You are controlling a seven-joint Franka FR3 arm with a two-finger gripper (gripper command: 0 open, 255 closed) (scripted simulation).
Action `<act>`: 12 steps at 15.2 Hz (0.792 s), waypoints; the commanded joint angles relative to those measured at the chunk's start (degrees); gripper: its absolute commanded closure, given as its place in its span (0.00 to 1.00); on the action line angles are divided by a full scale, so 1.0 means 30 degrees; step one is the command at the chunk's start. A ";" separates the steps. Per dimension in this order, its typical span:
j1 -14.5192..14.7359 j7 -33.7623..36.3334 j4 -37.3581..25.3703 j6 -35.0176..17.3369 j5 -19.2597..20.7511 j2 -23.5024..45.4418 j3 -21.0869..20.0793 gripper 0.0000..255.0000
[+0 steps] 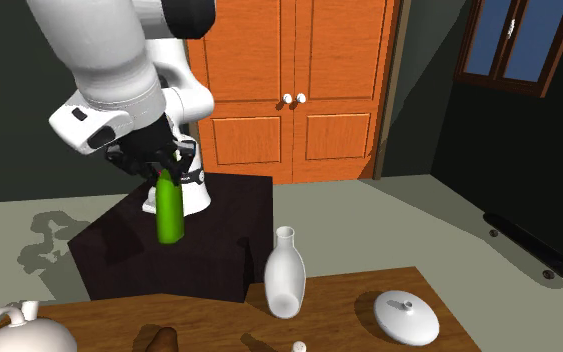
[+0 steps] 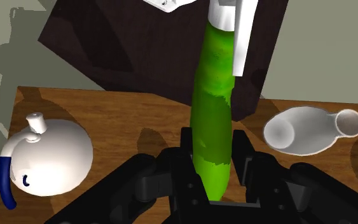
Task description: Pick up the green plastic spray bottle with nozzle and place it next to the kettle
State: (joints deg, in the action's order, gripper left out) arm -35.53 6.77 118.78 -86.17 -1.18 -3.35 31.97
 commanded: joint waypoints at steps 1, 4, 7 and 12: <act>-0.0467 -0.0940 -0.0162 0.0033 0.0435 0.0187 0.0513 1.00; -0.1148 -0.2261 -0.0330 0.0077 0.1109 0.0328 0.1269 1.00; -0.1856 -0.3673 -0.0682 0.0085 0.1675 0.0683 0.2025 1.00; -0.3100 -0.6242 -0.1673 0.0011 0.2285 0.1785 0.3280 1.00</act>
State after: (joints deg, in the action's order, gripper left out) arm -44.09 -10.11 115.14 -86.20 5.78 0.53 41.10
